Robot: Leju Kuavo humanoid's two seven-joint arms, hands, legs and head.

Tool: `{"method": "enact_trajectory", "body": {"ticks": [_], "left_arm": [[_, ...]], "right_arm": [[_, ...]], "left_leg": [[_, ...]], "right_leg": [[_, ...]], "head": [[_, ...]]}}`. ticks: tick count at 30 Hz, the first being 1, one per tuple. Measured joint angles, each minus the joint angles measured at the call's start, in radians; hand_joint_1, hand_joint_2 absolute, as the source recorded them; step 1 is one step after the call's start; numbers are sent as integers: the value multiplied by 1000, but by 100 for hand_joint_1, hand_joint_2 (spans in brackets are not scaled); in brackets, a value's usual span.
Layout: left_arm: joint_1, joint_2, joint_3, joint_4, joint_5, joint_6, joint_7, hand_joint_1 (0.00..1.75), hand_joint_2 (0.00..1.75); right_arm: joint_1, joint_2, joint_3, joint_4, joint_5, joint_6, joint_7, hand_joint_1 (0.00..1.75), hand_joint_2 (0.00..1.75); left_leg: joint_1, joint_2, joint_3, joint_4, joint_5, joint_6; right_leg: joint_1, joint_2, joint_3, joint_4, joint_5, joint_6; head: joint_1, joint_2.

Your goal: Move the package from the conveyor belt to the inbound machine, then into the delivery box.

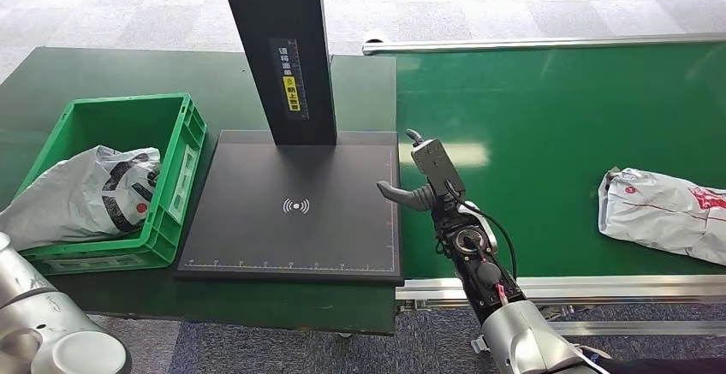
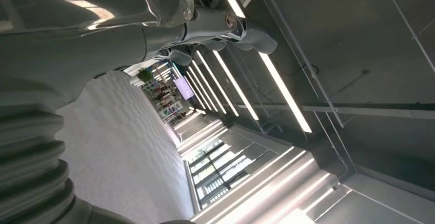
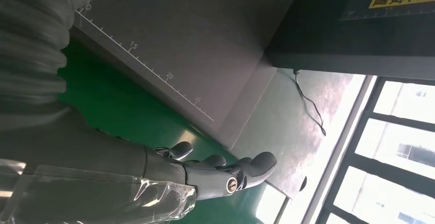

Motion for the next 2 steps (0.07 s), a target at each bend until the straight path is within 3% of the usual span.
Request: {"method": "enact_trajectory", "body": {"ticks": [2], "left_arm": [[-1, -8, 5, -9, 0, 0, 0, 0, 175]], "right_arm": [[0, 0, 0, 0, 0, 0, 0, 0, 175]], "left_leg": [[0, 0, 0, 0, 0, 0]], "right_leg": [[0, 0, 0, 0, 0, 0]], "head": [[0, 0]]}}
